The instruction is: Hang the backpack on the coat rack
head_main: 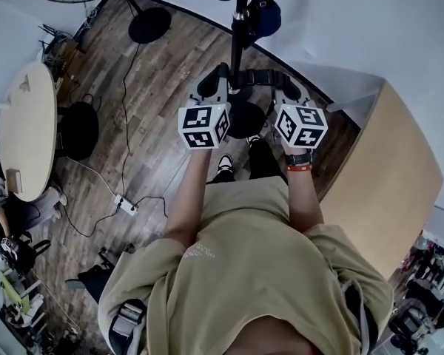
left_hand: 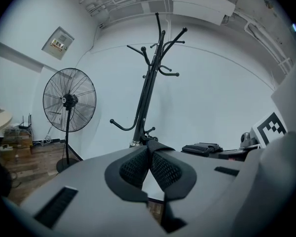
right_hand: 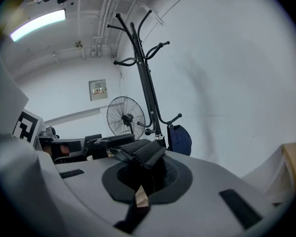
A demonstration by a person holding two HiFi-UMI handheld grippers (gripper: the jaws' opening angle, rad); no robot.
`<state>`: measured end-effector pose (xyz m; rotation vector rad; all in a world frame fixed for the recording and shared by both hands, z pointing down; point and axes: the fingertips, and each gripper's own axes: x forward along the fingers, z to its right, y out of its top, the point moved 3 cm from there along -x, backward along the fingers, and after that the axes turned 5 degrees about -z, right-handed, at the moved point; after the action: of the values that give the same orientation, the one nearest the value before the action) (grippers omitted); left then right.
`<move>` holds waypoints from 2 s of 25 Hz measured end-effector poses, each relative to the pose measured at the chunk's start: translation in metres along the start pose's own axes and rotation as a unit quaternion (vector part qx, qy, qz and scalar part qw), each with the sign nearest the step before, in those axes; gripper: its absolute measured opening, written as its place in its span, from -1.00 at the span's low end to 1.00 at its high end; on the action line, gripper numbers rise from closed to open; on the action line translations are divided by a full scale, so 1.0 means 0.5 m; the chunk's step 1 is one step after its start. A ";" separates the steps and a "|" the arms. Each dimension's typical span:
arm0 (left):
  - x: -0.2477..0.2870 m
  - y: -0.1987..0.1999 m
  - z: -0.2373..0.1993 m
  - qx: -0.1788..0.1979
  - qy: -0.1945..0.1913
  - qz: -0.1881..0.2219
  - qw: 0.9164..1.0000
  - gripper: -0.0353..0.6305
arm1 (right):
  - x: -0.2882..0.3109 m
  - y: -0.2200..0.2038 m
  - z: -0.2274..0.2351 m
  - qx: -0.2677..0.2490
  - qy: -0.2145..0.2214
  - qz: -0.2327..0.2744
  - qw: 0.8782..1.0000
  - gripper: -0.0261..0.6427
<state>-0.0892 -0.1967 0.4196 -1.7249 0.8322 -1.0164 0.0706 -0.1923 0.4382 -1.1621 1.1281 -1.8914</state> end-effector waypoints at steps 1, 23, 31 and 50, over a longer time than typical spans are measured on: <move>0.006 0.003 -0.002 -0.001 0.005 0.001 1.000 -0.82 | 0.008 0.007 0.004 0.000 0.006 0.001 1.000 -0.88; 0.130 0.014 -0.028 -0.022 0.058 -0.008 0.998 -0.82 | 0.156 0.073 0.083 0.000 0.058 -0.017 0.998 -0.88; 0.168 0.035 -0.070 -0.031 0.072 -0.004 0.997 -0.82 | 0.207 0.097 0.079 -0.016 0.066 -0.020 0.997 -0.88; 0.258 0.059 -0.140 -0.040 0.065 -0.008 0.997 -0.82 | 0.321 0.121 0.103 0.002 0.065 -0.031 0.997 -0.88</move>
<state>-0.1000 -0.3444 0.4416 -1.7494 0.9553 -1.1295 0.0574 -0.3700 0.4542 -1.0969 1.1697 -2.0416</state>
